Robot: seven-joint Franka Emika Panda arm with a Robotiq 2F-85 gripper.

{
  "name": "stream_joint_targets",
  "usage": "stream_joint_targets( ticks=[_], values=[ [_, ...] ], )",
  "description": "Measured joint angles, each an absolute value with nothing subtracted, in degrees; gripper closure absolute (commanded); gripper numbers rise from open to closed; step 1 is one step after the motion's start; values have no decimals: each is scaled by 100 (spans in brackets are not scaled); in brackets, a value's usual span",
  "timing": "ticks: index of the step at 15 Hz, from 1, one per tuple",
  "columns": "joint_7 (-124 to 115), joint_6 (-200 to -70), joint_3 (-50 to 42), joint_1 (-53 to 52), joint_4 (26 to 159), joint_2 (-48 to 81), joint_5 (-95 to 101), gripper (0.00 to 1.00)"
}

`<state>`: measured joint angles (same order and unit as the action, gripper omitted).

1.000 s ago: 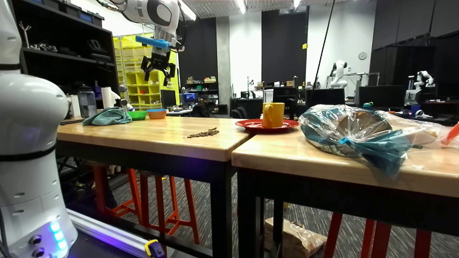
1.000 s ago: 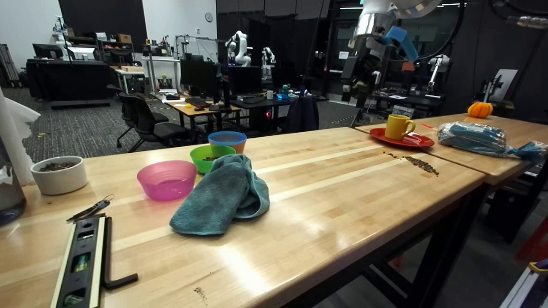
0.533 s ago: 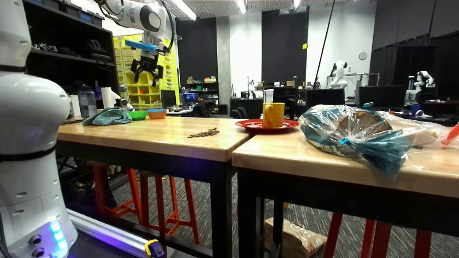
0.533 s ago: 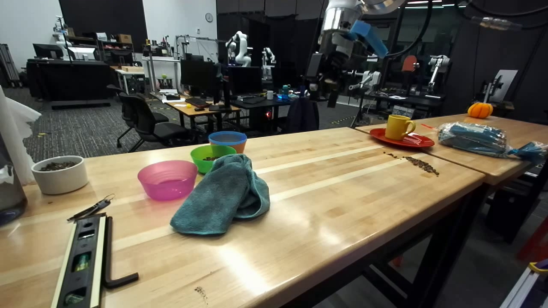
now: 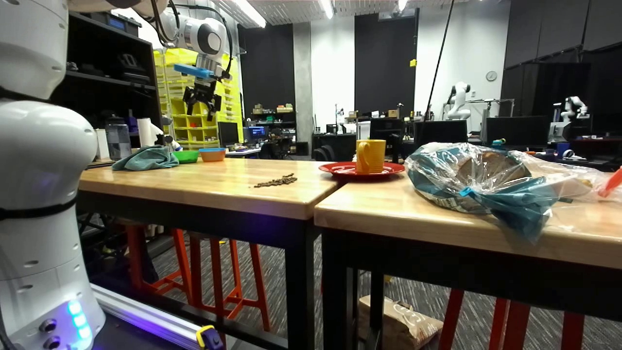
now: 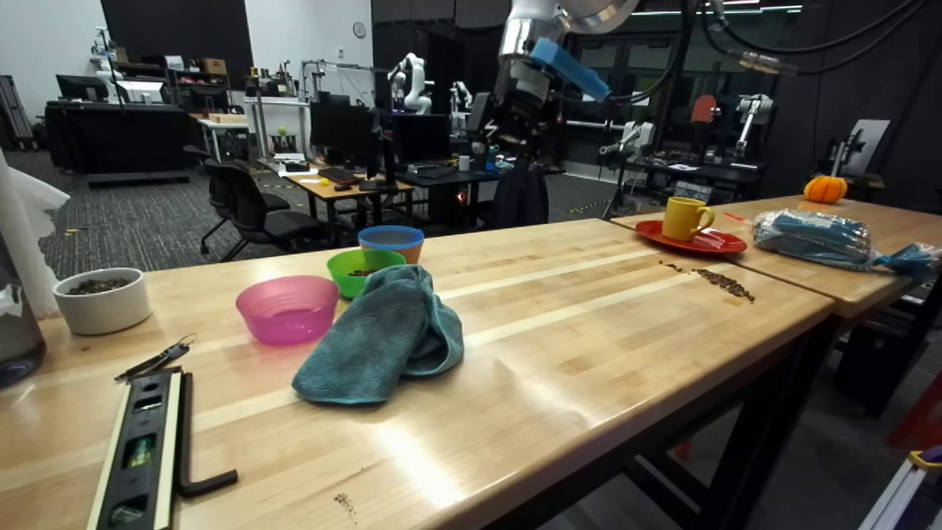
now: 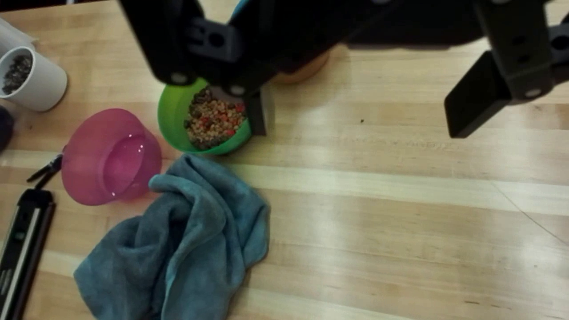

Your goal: Remove the blue bowl from the orange bowl.

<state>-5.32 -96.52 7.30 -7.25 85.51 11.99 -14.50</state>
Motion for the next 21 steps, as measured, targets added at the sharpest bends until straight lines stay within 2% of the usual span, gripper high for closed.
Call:
stream_joint_targets(
  ticks=[8, 21],
  values=[
    [-1259, -9474, 807, -1105, 7021, 2428, -1351, 0],
    [-1845, -8896, 656, -1069, 4940, 4156, -1258, 0]
  ],
)
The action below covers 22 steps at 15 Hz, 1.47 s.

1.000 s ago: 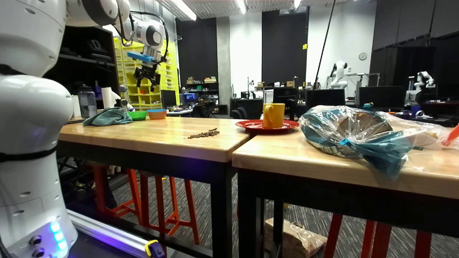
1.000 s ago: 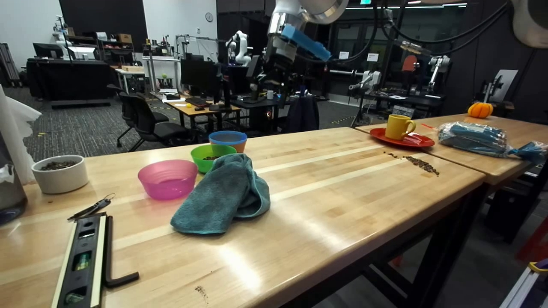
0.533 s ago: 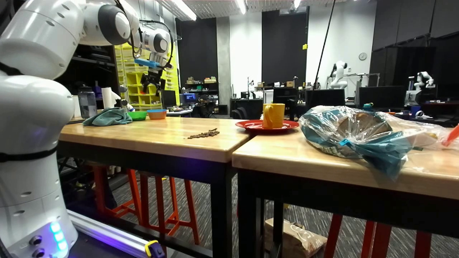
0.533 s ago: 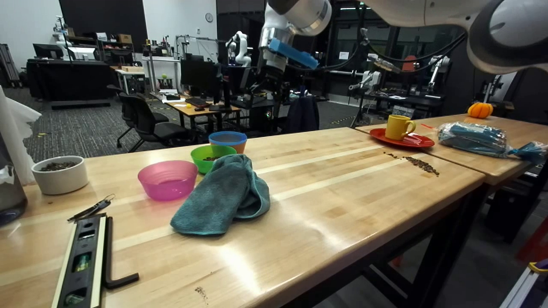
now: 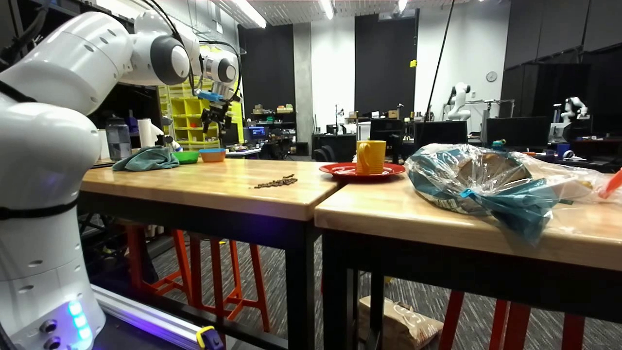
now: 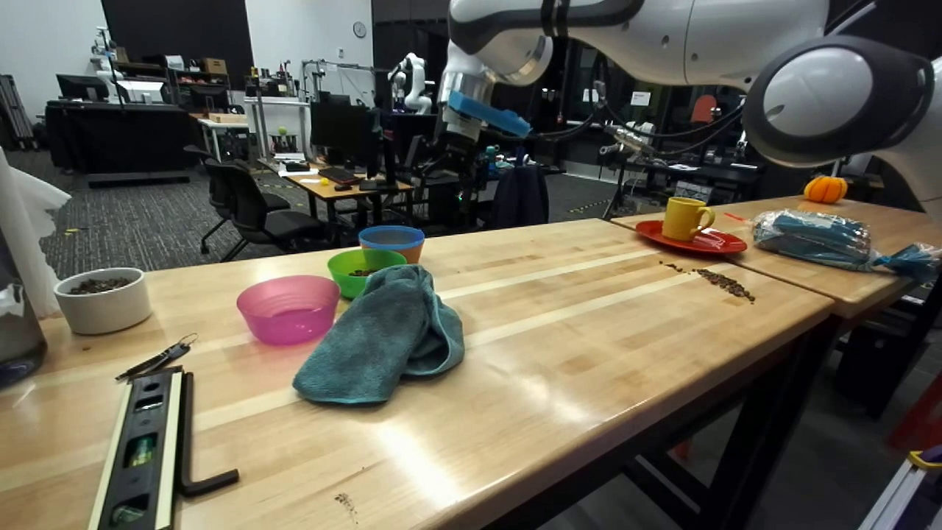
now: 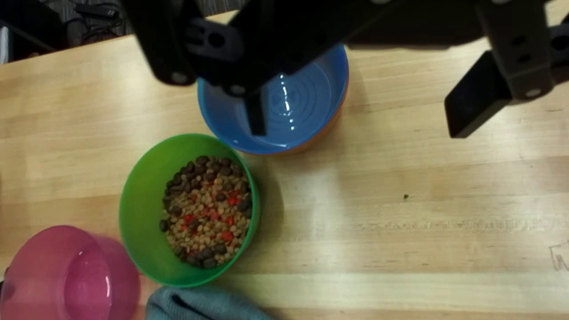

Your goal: Remove the blue bowl from the orange bowl.

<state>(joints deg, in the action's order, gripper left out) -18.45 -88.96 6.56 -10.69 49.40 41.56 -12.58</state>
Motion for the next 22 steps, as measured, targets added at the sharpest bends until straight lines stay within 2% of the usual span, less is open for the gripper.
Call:
stream_joint_targets(
  ticks=[7, 22],
  values=[
    [-2645, -9096, 657, -1134, 4451, 4636, -1257, 0],
    [-2768, -9771, 653, -1382, 4264, 5002, -1230, 0]
  ],
)
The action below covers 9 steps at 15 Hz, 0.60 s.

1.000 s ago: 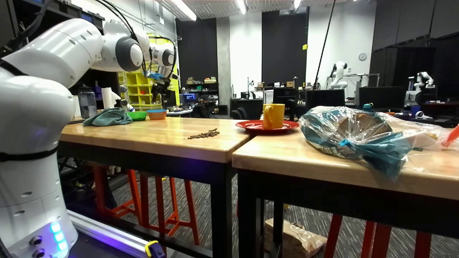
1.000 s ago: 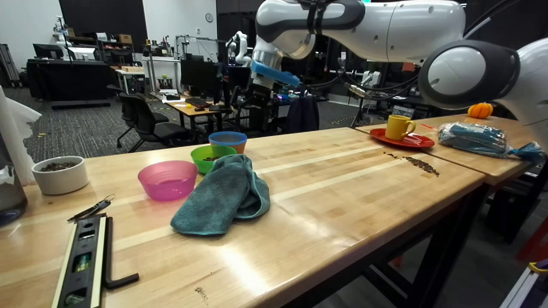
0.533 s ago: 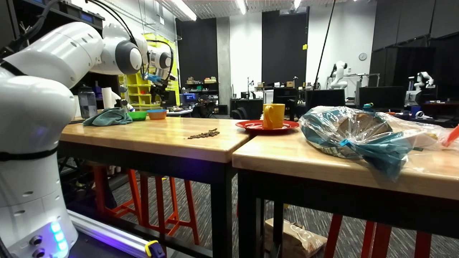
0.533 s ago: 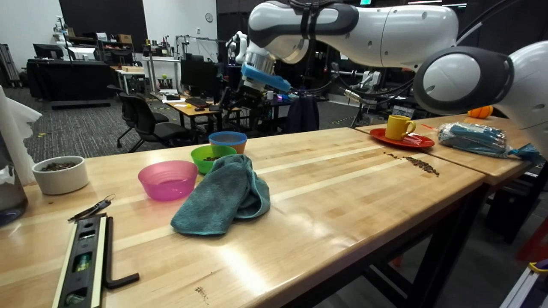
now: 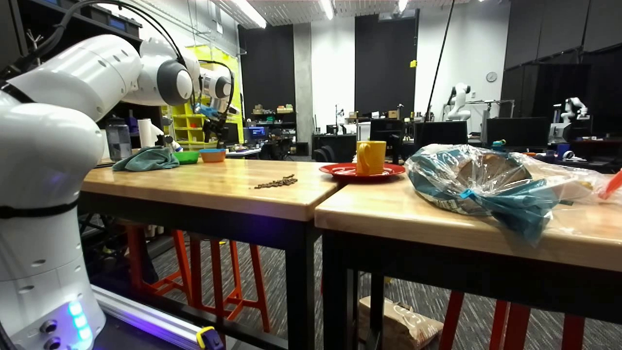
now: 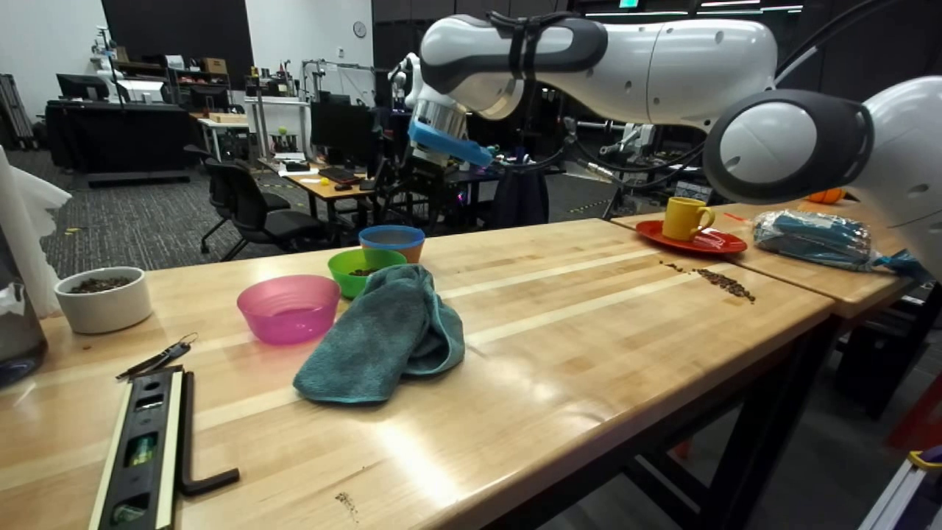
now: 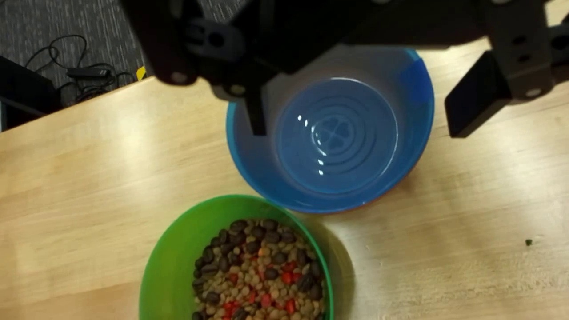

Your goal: Remove the blue bowl from the orange bowl.

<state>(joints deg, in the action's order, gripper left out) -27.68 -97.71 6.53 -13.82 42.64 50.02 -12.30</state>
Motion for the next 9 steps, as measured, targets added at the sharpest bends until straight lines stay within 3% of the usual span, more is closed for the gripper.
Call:
stream_joint_targets(
  ticks=[9],
  values=[
    [-2769, -9773, 641, -1391, 4196, 5108, -1229, 0]
  ],
)
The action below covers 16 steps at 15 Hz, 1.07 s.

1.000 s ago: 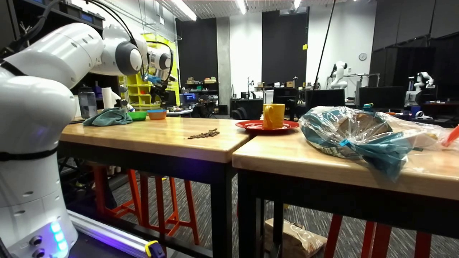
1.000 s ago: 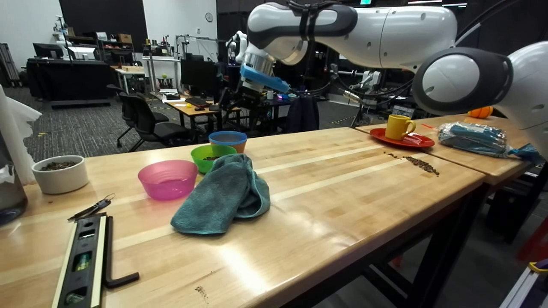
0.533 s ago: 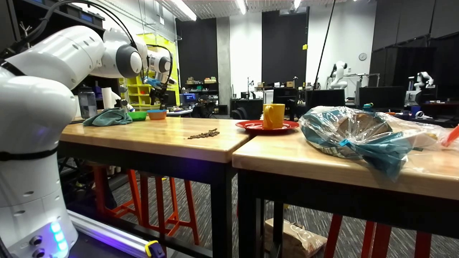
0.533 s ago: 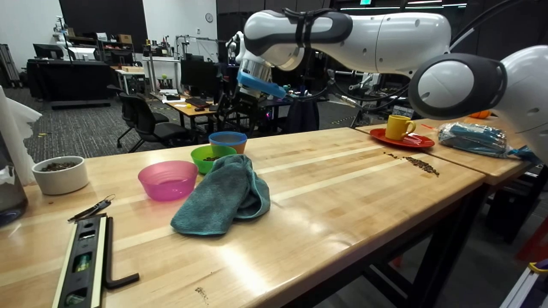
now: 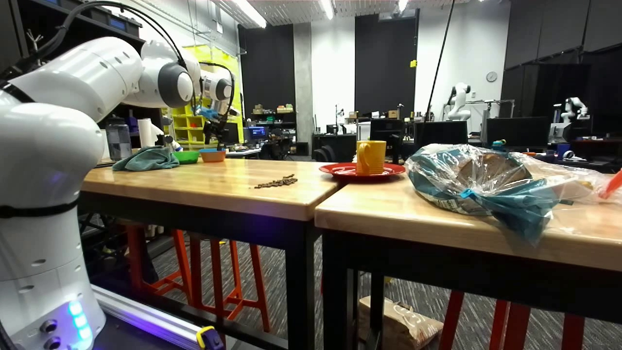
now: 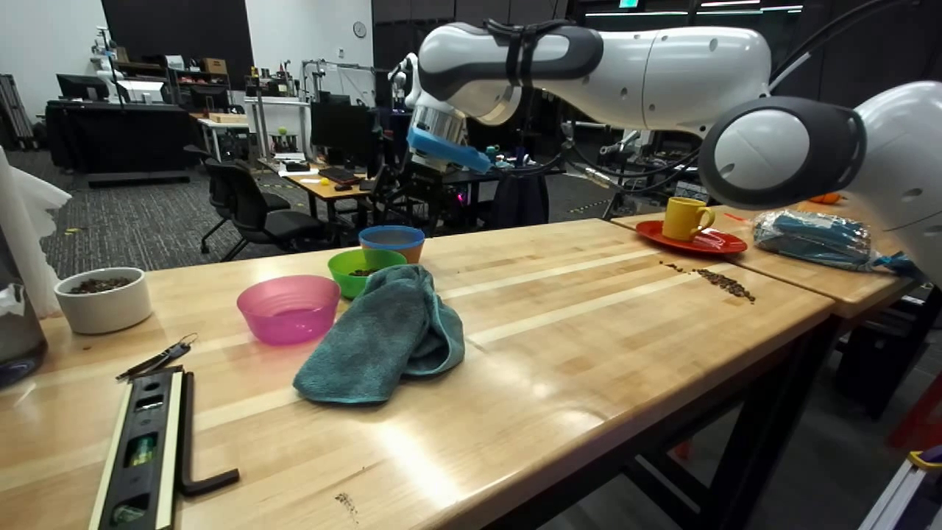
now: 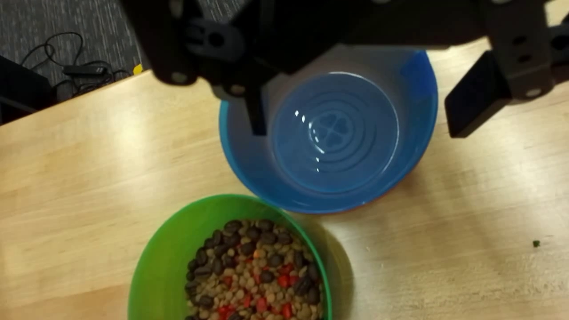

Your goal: Remove the blue bowl from the orange bowl.

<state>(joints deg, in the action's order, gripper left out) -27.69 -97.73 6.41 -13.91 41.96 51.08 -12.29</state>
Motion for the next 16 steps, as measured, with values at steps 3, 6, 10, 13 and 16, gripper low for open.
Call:
stream_joint_targets(
  ticks=[3, 6, 10, 13, 16],
  values=[
    [-2769, -9773, 638, -1391, 4195, 5112, -1229, 0],
    [-2769, -9772, 637, -1391, 4193, 5112, -1229, 32],
    [-2769, -9772, 636, -1391, 4190, 5114, -1229, 48],
    [-2769, -9770, 636, -1391, 4180, 5114, -1229, 52],
    [-2769, -9770, 628, -1391, 4180, 5119, -1228, 76]
  ],
)
